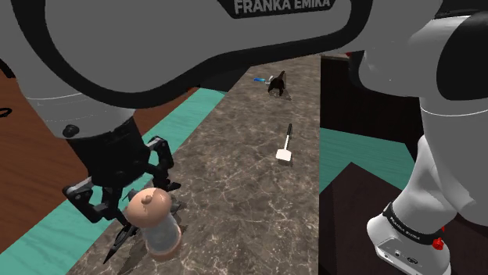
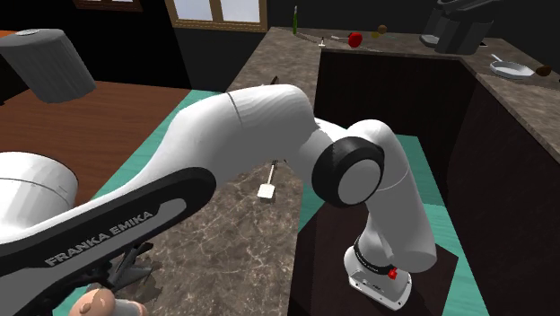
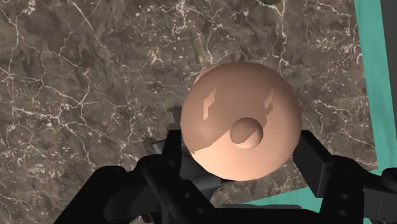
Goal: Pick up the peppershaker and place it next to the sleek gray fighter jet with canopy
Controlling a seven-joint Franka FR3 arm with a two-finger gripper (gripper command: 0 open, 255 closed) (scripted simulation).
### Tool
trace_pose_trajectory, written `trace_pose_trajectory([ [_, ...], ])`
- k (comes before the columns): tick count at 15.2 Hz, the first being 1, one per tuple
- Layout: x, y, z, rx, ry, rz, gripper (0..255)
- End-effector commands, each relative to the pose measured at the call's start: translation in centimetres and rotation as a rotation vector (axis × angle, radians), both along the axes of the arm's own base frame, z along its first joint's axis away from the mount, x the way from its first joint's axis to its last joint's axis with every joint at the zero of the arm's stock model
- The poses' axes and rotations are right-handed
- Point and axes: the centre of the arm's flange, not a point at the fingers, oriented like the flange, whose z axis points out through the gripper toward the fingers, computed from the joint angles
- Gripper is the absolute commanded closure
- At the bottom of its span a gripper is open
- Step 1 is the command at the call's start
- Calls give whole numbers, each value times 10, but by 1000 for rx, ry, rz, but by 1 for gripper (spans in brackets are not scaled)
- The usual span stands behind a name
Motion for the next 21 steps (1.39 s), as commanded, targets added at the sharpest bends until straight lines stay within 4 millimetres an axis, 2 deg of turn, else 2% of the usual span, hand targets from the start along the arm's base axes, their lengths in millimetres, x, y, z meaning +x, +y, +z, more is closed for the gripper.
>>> trace_pose_trajectory([
  [1, -1, -1, -11, 1, 0, 0, 255],
  [18, -1, -1, -102, 1, 0, 0, 255],
  [21, -1, -1, -102, 1, 0, 0, 255],
])
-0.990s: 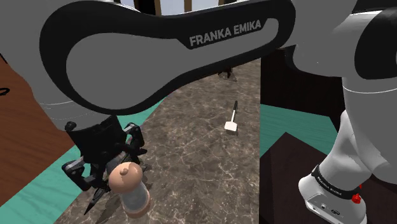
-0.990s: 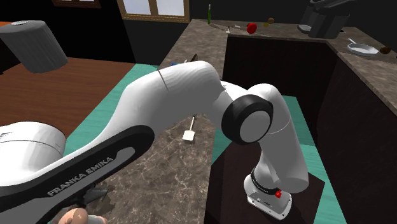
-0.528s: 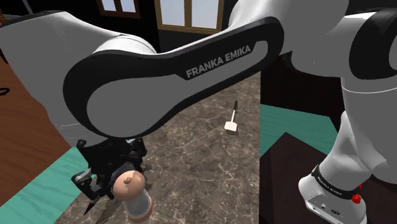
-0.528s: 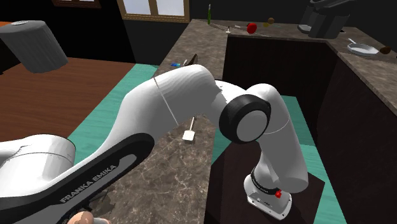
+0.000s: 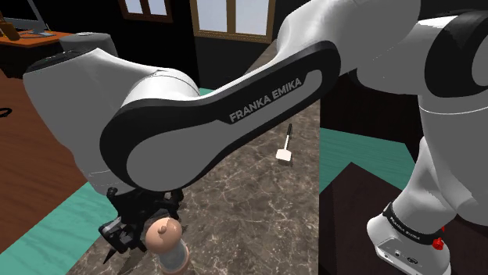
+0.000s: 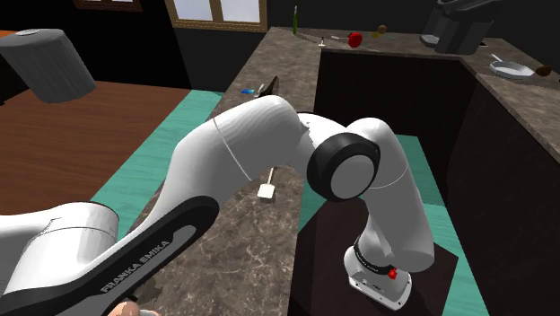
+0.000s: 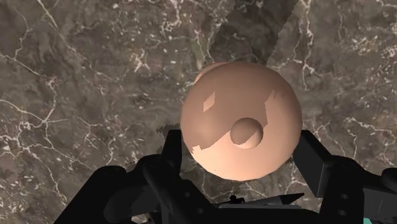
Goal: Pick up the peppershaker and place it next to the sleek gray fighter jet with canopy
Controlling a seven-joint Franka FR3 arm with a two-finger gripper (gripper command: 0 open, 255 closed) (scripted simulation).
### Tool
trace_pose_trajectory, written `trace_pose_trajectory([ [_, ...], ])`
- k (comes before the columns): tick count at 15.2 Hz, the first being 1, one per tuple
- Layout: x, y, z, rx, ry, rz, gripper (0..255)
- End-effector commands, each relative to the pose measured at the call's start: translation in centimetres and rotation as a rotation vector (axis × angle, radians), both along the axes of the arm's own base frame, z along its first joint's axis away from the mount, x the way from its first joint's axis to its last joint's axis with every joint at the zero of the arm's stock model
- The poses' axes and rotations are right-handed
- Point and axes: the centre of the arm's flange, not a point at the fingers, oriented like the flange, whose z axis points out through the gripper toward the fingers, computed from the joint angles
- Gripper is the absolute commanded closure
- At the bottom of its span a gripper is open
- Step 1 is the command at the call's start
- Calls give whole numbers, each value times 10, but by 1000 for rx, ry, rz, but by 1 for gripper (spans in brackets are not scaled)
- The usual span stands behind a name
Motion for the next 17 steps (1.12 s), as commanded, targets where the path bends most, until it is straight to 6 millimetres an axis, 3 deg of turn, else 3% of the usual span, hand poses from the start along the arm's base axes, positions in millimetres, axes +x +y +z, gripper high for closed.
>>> trace_pose_trajectory([
  [1, 0, 0, 0, 0, 0, 0, 255],
  [4, 0, 0, 0, 0, 0, 0, 255],
  [5, 0, 0, 0, 0, 0, 0, 0],
  [10, 0, 0, 0, 0, 0, 0, 0],
  [14, 4, 1, 49, 0, 0, 0, 0],
  [17, 4, 1, 49, 0, 0, 0, 0],
])
